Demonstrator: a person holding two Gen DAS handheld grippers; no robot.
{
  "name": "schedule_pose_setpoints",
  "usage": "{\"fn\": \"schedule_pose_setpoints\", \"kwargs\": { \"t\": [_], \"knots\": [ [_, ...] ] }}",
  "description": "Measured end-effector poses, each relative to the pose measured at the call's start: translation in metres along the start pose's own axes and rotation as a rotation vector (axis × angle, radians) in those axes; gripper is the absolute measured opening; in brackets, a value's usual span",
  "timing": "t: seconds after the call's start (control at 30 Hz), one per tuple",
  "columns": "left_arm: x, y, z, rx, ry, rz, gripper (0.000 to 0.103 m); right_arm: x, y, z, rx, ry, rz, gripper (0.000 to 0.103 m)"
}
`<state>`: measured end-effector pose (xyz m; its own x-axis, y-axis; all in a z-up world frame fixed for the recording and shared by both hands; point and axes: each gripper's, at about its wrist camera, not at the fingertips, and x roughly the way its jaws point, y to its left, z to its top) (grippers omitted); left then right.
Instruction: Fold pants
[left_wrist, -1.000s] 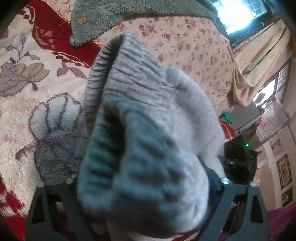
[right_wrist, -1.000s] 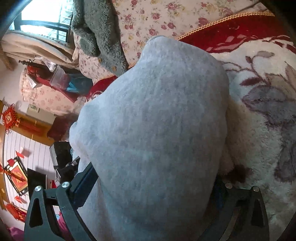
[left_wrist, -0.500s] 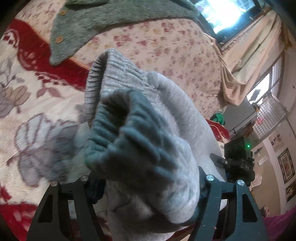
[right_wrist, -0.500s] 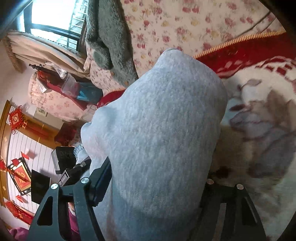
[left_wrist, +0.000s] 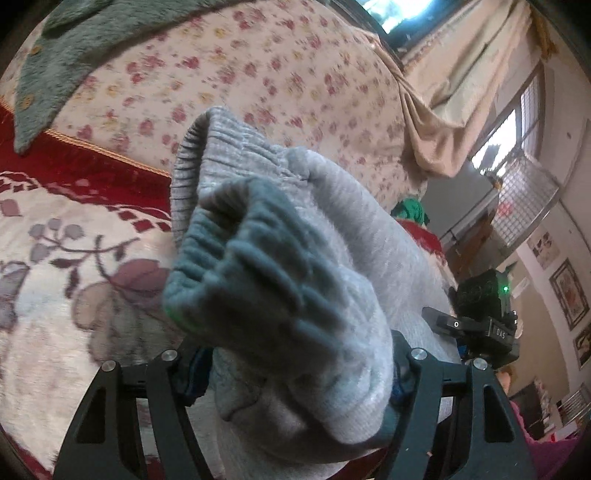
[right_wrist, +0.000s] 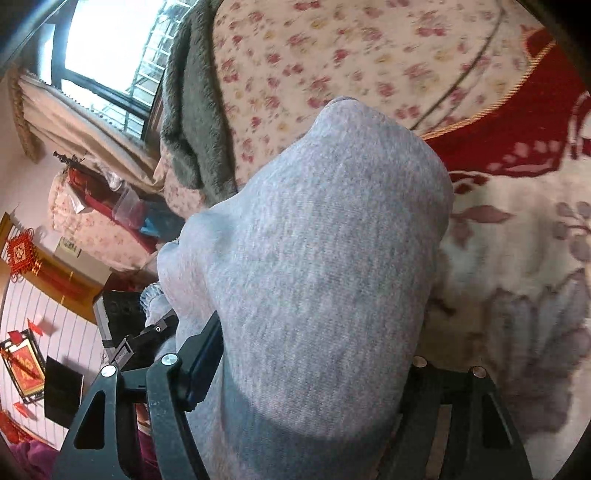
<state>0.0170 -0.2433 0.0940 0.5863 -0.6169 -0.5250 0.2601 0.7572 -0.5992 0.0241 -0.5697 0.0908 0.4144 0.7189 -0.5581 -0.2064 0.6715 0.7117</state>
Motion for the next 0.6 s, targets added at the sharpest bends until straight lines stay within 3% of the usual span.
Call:
{"fn": "schedule_pose_setpoints", "kwargs": {
  "t": [0.13,0.17,0.27,0.33,0.43,0.57,0.6],
  "knots": [
    [0.021,-0.016,-0.01,0.026,0.021,0.02,0.065,-0.011,-0.027,-0.005,0.021,0.001,-0.032,0.077],
    [0.026,-0.021,-0.013,0.04,0.024,-0.001,0.054,-0.012,-0.035,-0.007,0.026,0.003,-0.053,0.077],
    [0.035,-0.032,-0.018,0.078,0.023,0.038,0.053,-0.011,-0.051,-0.015,0.045,0.009,-0.046,0.077],
    [0.039,-0.028,-0.02,0.051,0.03,0.032,0.053,-0.011,-0.06,-0.02,0.071,-0.002,-0.033,0.077],
    [0.04,-0.019,-0.024,0.036,0.038,0.035,0.063,-0.011,-0.072,-0.024,0.108,-0.004,-0.004,0.078],
    [0.035,-0.013,-0.03,0.032,0.026,0.088,0.094,-0.01,-0.071,-0.022,0.117,0.018,-0.054,0.09],
    [0.034,-0.007,-0.032,0.017,0.032,0.101,0.095,-0.013,-0.071,-0.022,0.133,0.021,-0.07,0.091]
  ]
}}
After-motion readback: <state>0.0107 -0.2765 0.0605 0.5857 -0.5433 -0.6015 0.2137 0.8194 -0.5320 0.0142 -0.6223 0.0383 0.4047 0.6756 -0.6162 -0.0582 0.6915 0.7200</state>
